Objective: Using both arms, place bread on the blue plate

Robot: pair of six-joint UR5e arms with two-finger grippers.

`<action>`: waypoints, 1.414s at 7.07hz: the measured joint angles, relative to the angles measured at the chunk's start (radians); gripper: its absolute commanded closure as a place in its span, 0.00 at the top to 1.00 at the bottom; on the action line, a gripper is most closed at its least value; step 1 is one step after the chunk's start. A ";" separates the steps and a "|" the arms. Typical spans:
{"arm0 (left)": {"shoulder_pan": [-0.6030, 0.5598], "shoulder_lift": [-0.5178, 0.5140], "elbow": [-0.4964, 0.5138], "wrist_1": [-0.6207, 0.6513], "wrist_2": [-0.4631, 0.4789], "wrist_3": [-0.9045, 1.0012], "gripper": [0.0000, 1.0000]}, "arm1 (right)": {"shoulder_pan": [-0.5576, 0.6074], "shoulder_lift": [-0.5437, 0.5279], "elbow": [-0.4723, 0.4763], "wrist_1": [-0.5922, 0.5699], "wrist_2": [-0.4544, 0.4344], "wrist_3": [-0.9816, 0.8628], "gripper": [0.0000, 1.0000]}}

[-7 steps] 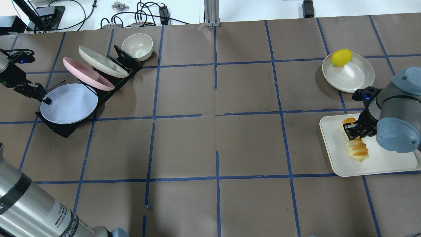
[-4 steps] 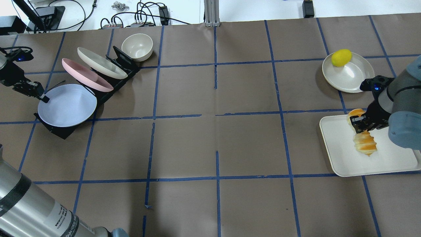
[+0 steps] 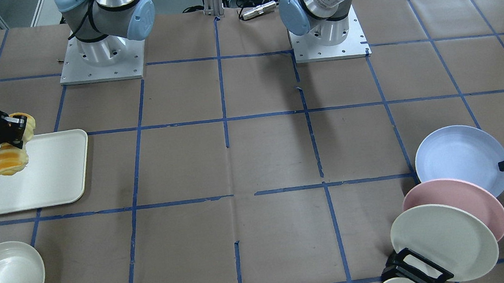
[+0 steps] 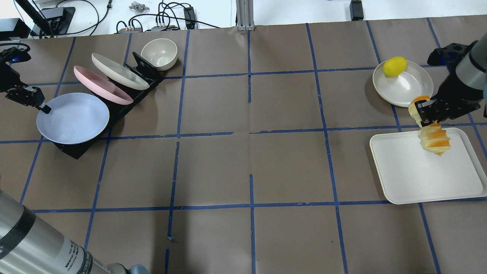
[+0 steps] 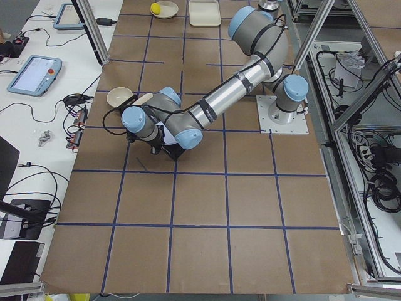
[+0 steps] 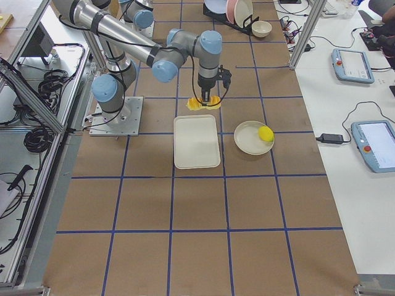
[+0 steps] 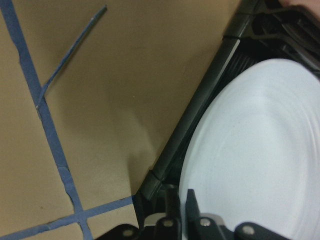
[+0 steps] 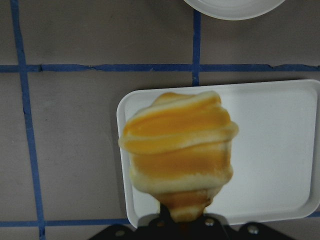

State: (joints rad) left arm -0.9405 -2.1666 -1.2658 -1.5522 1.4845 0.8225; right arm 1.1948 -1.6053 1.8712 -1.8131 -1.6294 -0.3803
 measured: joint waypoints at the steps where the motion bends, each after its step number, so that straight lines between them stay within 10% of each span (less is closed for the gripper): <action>1: -0.019 0.028 -0.001 -0.026 0.001 -0.019 0.13 | 0.036 -0.002 -0.057 0.064 -0.010 0.031 0.09; 6: -0.055 0.220 -0.059 -0.203 0.046 -0.099 0.13 | 0.126 -0.040 -0.163 0.158 -0.009 0.061 0.09; 10: -0.232 0.422 -0.304 -0.195 -0.010 -0.296 0.13 | 0.148 -0.041 -0.155 0.157 0.046 0.070 0.10</action>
State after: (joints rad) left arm -1.1725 -1.7447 -1.5701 -1.7475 1.4749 0.5267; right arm 1.3433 -1.6462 1.7162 -1.6558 -1.5836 -0.3101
